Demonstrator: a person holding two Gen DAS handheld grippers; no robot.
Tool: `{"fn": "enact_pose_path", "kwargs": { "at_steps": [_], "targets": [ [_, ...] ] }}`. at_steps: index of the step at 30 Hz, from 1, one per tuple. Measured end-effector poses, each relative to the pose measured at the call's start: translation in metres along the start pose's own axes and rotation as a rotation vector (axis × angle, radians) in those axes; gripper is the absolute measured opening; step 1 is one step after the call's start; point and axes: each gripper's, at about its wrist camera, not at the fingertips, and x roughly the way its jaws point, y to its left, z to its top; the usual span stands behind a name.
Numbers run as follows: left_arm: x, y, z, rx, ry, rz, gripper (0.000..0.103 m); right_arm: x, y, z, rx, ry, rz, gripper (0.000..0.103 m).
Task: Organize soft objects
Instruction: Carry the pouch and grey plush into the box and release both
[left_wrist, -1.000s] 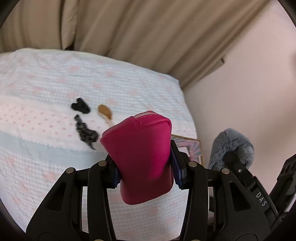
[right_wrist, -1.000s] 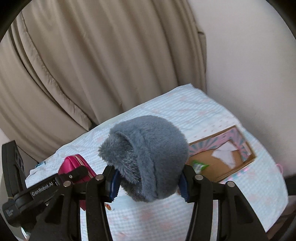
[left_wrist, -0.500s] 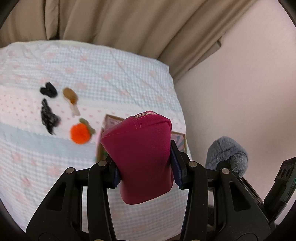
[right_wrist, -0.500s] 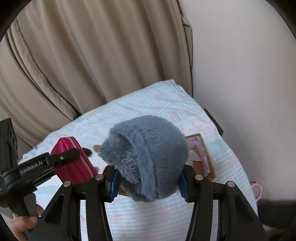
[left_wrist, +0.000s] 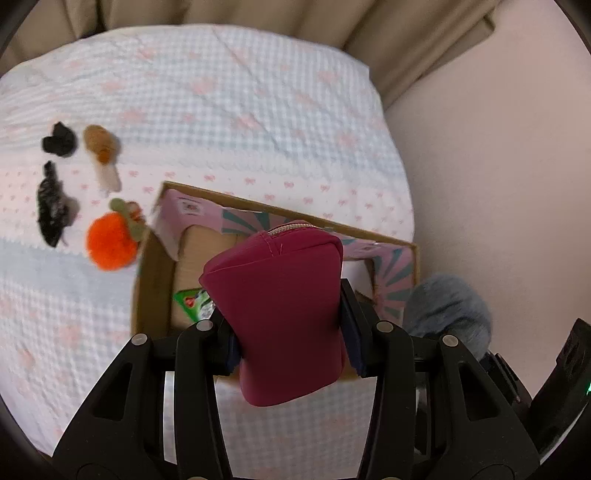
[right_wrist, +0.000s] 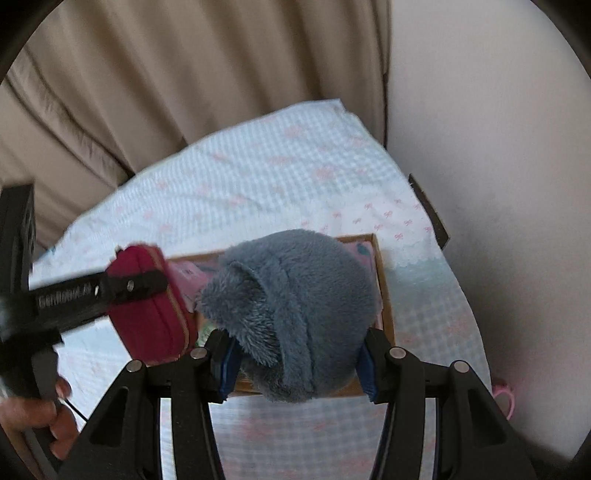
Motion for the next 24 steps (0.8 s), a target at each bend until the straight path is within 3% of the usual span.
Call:
{"fn": "enact_pose_path", "kwargs": {
  "at_steps": [8,14,15,17,18,20,24],
  "targets": [
    [0.080,-0.012,0.020,0.075,0.115,0.041,0.040,0.074,-0.013,-0.017,-0.100,0.107,-0.018,0.048],
    [0.113,-0.015,0.019,0.128,0.187,0.067,0.041,0.096,-0.013,-0.028,-0.167,0.158,-0.078,0.051],
    [0.114,-0.016,0.020,0.138,0.193,0.078,0.045,0.100,-0.010,-0.028,-0.186,0.172,-0.082,0.055],
    [0.114,-0.021,0.022,0.171,0.198,0.104,0.068,0.106,-0.006,-0.029,-0.222,0.196,-0.091,0.067],
    [0.112,-0.023,0.023,0.184,0.196,0.104,0.102,0.107,-0.004,-0.030,-0.242,0.205,-0.090,0.081],
    [0.106,-0.026,0.024,0.203,0.177,0.096,0.103,0.106,-0.003,-0.034,-0.251,0.192,-0.070,0.102],
    [0.099,-0.028,0.025,0.240,0.171,0.121,0.103,0.099,-0.006,-0.037,-0.229,0.152,-0.037,0.103]
  ]
}}
